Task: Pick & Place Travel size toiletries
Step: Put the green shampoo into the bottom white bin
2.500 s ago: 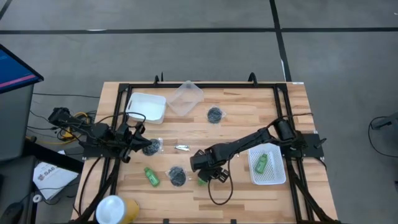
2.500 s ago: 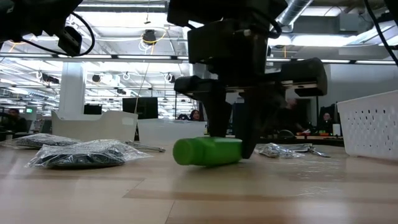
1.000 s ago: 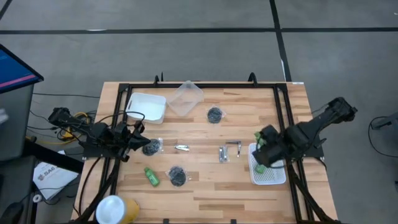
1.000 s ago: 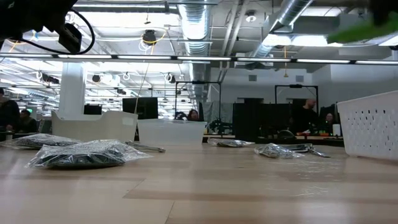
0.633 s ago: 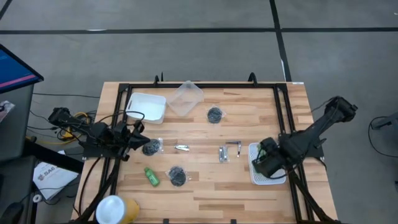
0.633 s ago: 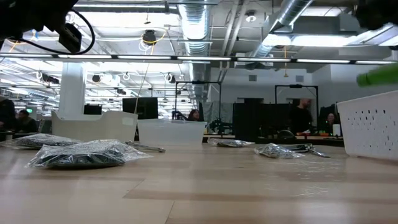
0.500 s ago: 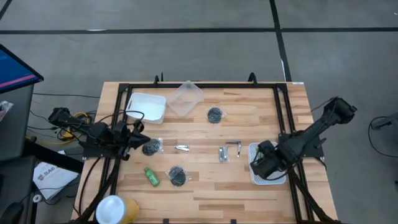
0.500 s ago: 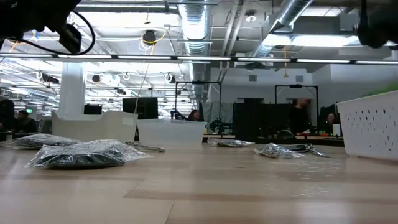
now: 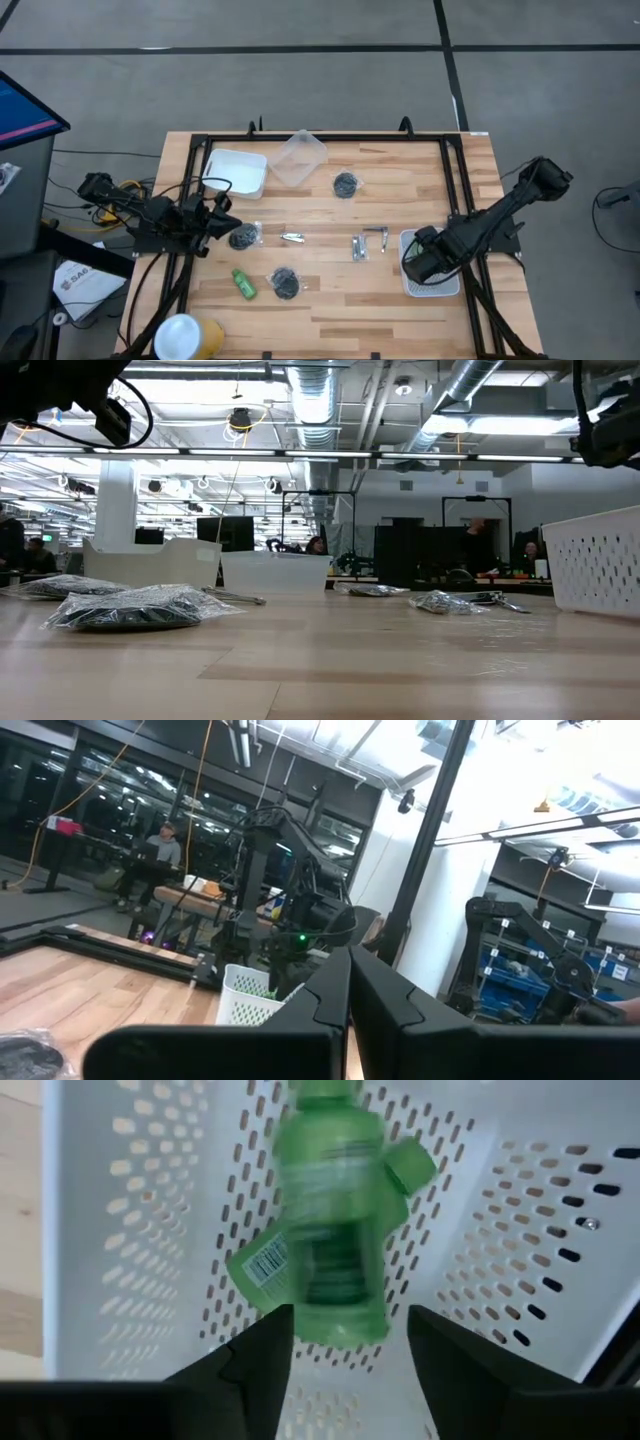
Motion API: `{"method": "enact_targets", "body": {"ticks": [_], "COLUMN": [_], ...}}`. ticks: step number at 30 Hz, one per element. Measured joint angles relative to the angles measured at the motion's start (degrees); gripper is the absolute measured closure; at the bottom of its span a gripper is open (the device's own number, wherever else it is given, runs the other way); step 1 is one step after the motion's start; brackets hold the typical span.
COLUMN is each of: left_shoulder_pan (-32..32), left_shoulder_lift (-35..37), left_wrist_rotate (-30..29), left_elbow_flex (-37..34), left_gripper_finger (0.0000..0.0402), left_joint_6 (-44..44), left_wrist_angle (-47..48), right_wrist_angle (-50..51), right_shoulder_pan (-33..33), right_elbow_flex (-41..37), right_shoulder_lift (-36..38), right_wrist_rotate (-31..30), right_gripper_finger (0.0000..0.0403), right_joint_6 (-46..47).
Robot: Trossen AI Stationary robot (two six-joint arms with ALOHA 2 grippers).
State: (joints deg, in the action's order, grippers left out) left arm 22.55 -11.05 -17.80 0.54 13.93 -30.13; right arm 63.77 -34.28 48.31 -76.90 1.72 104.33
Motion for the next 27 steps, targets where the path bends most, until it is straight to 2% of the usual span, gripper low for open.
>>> {"method": "enact_targets", "body": {"ticks": [6,11,14,18,22,27], "left_shoulder_pan": [0.0,0.0,0.0,0.0,0.0,0.0], "left_shoulder_lift": [0.0,-0.7,-5.2,-15.9,-28.0,-41.2], "left_wrist_rotate": [0.0,0.0,0.0,-0.2,0.4,4.9], "left_elbow_flex": [0.0,2.8,8.2,18.3,31.1,45.3], "left_gripper_finger": [0.0401,0.0401,0.0401,0.0399,0.0375,0.0315], "left_joint_6": [1.5,2.8,0.1,-2.6,-2.8,-3.3], "left_wrist_angle": [-2.4,-5.2,-5.4,-3.7,8.2,29.1], "right_wrist_angle": [-0.5,2.0,3.5,3.8,3.7,3.2], "right_shoulder_pan": [0.0,0.1,0.2,1.3,2.5,4.6], "right_elbow_flex": [0.9,4.9,7.9,11.3,13.7,15.4], "right_shoulder_lift": [1.1,4.4,7.1,10.1,12.4,13.4], "right_wrist_rotate": [-0.2,-3.8,-7.5,-12.1,-16.0,-17.8], "right_gripper_finger": [0.0173,0.0171,0.0177,0.0179,0.0171,0.0163], "right_joint_6": [-3.5,-5.6,-7.1,-10.2,-14.5,-20.6]}}
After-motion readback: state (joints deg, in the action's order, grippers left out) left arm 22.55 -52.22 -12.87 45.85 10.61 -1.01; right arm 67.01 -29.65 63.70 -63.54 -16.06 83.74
